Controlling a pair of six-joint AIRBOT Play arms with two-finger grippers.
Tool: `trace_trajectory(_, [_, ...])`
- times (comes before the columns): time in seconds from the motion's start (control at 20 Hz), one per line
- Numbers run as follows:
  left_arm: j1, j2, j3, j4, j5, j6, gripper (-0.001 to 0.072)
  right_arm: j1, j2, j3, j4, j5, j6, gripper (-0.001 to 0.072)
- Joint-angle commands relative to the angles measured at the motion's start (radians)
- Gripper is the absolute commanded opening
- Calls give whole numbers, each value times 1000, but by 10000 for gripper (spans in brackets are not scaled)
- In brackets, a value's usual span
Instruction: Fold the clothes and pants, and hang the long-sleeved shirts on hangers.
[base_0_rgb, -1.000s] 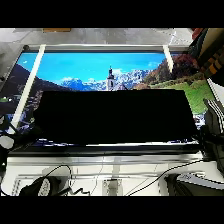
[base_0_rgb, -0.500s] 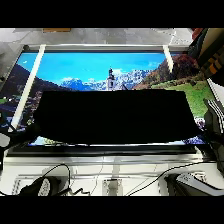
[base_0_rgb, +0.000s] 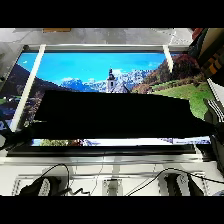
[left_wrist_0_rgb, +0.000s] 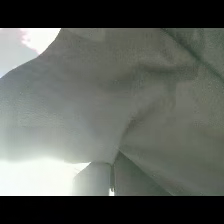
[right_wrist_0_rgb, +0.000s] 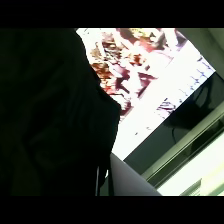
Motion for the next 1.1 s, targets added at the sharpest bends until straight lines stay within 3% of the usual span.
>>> trace_trajectory(0.0, [0, 18, 23, 39, 28, 6, 7, 0, 50, 0, 1, 2, 47, 17])
trace_trajectory(0.25, [0, -50, 40, 54, 259, 6, 3, 1, 35, 0, 135, -26, 56, 17])
trace_trajectory(0.45, [-2, -301, 166, 48, 230, 6, 3, 61, -39, 0, 143, -59, 81, 17])
trace_trajectory(0.6, [-28, -502, 357, 45, 165, 7, 4, 179, -84, 0, 137, -176, 139, 16])
trace_trajectory(0.8, [-111, -716, 595, 45, 108, 32, 4, 317, -175, 0, 122, -323, 278, 17])
trace_trajectory(1.05, [-181, -878, 767, 46, 112, 26, 4, 422, -351, 95, 95, -338, 293, 16])
